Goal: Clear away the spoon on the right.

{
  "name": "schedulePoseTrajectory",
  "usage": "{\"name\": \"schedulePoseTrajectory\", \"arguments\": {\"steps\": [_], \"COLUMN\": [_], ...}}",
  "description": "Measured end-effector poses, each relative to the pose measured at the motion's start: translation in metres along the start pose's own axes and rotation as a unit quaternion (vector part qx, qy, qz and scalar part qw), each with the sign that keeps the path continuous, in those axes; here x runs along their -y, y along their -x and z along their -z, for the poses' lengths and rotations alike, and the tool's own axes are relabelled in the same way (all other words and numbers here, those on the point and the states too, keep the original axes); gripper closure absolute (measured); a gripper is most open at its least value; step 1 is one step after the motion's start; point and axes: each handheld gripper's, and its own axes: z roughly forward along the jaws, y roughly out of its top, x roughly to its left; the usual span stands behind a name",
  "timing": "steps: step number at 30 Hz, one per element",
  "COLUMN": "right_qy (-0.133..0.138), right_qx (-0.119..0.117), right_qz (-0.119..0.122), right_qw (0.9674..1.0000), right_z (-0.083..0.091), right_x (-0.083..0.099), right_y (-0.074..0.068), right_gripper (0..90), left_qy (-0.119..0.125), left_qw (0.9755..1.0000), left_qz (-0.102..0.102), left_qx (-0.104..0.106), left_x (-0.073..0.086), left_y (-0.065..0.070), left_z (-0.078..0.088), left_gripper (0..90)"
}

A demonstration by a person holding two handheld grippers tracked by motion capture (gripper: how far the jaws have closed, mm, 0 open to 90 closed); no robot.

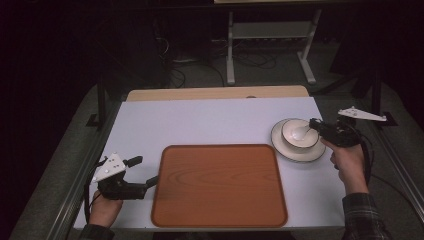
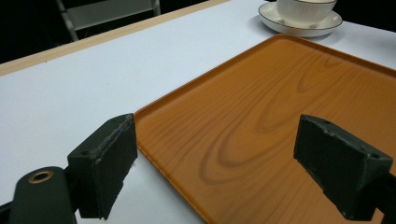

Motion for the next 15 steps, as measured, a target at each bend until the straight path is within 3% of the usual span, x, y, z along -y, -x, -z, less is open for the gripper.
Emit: {"name": "schedulePoseTrajectory", "arguments": {"steps": [15], "right_qy": [0.015], "right_qx": [-0.006], "right_qz": [0.039], "right_qw": [0.9991], "right_z": [0.019], "right_x": [-0.02], "right_y": [-0.018], "right_gripper": [82.9], "left_qy": [0.0], "left_qw": [1.0], "left_qz": [0.0], "left_qx": [0.0], "left_x": [0.0], "left_y": [0.0], "left_z": [0.0], "left_gripper": [12.9]}}
